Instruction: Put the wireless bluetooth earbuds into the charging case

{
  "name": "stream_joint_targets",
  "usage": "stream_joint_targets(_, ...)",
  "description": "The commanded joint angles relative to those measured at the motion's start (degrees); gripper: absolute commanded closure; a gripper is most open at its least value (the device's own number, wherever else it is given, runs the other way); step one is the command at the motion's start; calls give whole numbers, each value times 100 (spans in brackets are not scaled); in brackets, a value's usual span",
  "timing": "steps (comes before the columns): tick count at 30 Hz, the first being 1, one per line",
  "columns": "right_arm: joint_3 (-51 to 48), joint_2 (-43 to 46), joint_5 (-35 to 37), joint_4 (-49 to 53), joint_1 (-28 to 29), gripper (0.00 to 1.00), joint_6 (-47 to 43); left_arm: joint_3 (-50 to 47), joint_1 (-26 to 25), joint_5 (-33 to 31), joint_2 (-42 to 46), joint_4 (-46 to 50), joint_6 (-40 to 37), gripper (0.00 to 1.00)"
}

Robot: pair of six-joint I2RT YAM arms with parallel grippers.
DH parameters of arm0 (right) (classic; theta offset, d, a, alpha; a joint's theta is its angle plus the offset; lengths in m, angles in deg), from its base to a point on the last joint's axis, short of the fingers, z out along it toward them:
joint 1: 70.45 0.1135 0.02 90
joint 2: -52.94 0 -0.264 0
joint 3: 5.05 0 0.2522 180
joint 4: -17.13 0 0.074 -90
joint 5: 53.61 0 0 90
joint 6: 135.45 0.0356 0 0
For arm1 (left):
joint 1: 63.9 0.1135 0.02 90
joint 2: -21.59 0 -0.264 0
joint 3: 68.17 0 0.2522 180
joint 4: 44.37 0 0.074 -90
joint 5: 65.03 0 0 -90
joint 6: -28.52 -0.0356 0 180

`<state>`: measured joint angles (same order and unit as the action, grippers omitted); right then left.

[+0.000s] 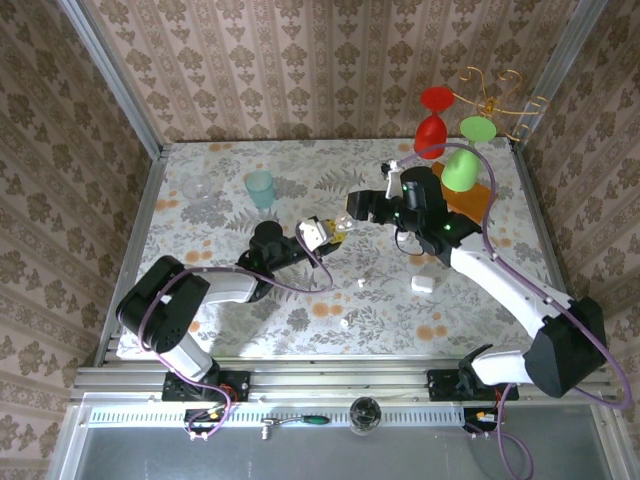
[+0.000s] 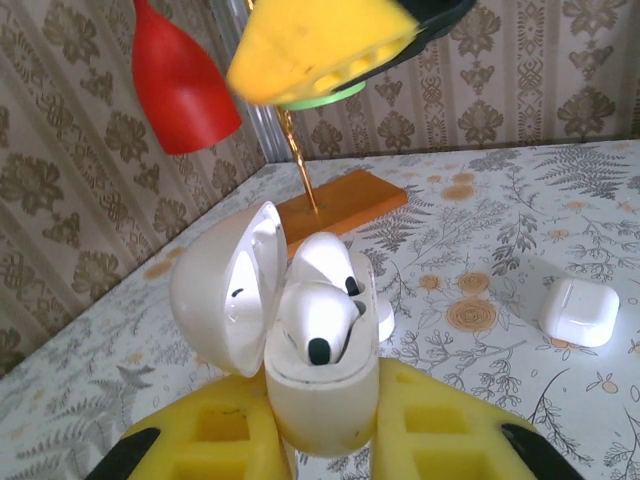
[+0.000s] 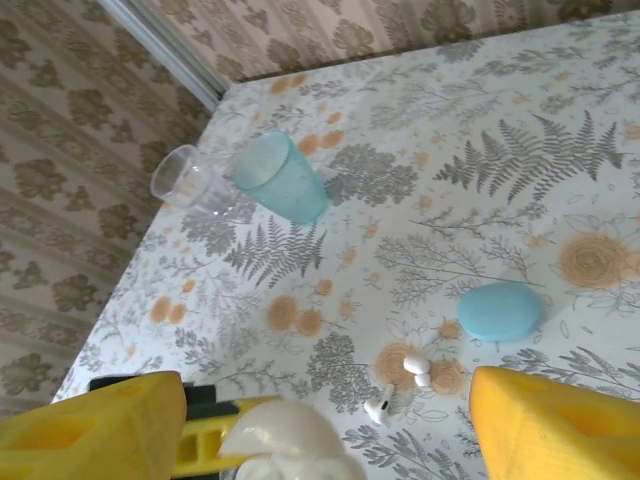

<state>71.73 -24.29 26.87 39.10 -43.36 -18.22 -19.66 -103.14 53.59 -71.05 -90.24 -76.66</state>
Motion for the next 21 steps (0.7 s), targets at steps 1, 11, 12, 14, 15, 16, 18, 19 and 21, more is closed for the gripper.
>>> stream_joint_targets(1,510,-521,202,1132,37,20,-217,-31,26,290,-119,-492,-354,100)
stream_joint_targets(11,861,-873,-68,1947,103,19,-644,-29,26,152,16,-332,-126,100)
stream_joint_targets(12,843,-834,-72,2009,104,19,-697,-29,23,85,25,-329,-34,100)
stream_joint_targets(14,787,-756,-140,2107,103,19,-776,-29,59,-29,51,-290,204,100)
stream_joint_targets(15,767,-726,-176,2147,103,19,-802,-29,68,-97,74,-286,329,100)
stream_joint_targets(16,739,-687,-236,2195,105,19,-830,-29,88,-194,97,-249,518,100)
stream_joint_targets(18,691,-623,-324,2228,103,19,-876,-25,143,-214,154,-193,740,100)
stream_joint_targets(19,640,-560,-363,2216,103,19,-894,-25,176,-274,201,-129,875,100)
stream_joint_targets(21,520,-413,-423,2071,106,19,-889,10,232,-367,284,141,1095,100)
